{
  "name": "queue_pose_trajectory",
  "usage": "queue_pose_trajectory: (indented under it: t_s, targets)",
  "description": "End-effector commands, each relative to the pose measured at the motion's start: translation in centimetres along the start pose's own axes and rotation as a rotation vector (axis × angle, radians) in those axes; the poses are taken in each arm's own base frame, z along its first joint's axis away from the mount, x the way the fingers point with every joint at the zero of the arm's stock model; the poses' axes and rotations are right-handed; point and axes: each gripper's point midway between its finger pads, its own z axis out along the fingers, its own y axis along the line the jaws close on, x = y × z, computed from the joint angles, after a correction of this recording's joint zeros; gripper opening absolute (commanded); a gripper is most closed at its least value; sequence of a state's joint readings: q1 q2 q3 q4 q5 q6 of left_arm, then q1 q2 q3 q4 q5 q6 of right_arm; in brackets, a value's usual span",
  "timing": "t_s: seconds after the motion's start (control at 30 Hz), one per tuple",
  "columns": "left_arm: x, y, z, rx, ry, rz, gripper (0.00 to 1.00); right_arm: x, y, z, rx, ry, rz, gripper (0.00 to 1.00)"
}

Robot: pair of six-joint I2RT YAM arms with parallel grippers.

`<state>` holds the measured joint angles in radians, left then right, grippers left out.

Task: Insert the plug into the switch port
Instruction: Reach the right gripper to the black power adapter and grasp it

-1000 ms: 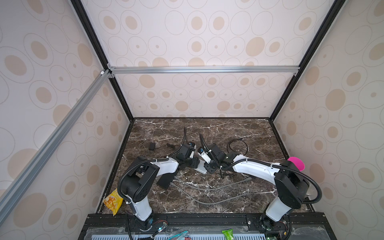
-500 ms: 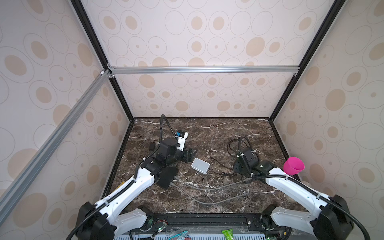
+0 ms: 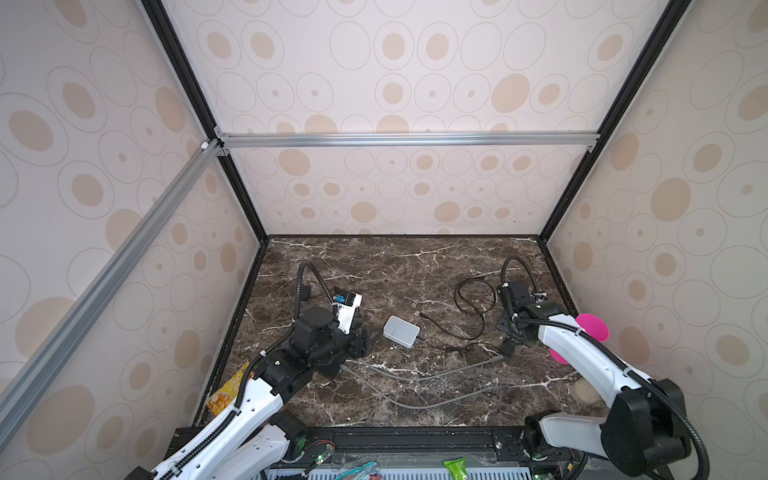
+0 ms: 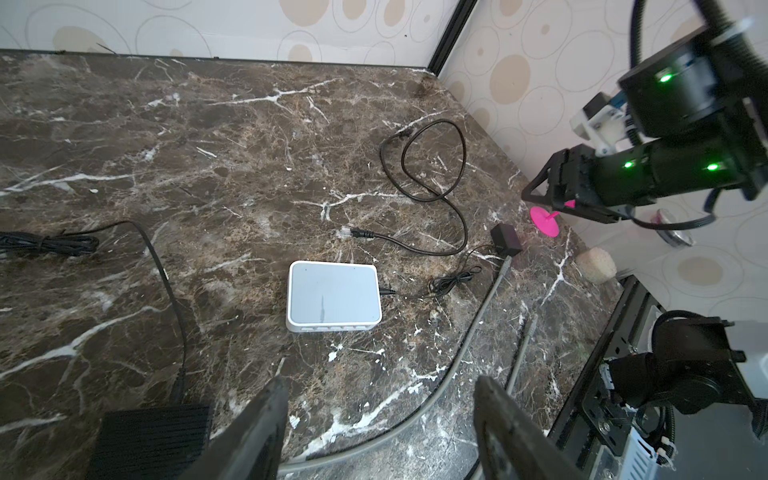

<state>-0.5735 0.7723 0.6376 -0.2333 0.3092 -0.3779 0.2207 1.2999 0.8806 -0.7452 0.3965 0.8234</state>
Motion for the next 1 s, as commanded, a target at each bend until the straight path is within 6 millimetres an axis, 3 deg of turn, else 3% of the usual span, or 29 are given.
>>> queue_pose_trajectory:
  t_s: [0.0,0.27,0.53,0.73,0.97]
  targets:
    - [-0.8,-0.5,-0.6,0.021,-0.035,0.025,0.7,0.6,-0.3,1.7,0.034,0.037,-0.041,0.62]
    - [-0.6,-0.8,-0.4,0.043,-0.027,0.029,0.71,1.4,1.4,3.7,0.012,0.141,-0.071,0.63]
    - [-0.7,-0.8,-0.5,0.042,-0.034,0.031,0.71,4.0,0.7,5.5,0.021,0.245,-0.015,0.58]
    - [-0.6,-0.8,-0.5,0.045,-0.031,0.031,0.71,5.3,0.2,6.3,0.019,0.256,0.0,0.49]
    - [-0.7,-0.7,-0.6,0.033,-0.035,0.031,0.71,4.1,-0.1,5.3,0.02,0.206,0.014,0.4]
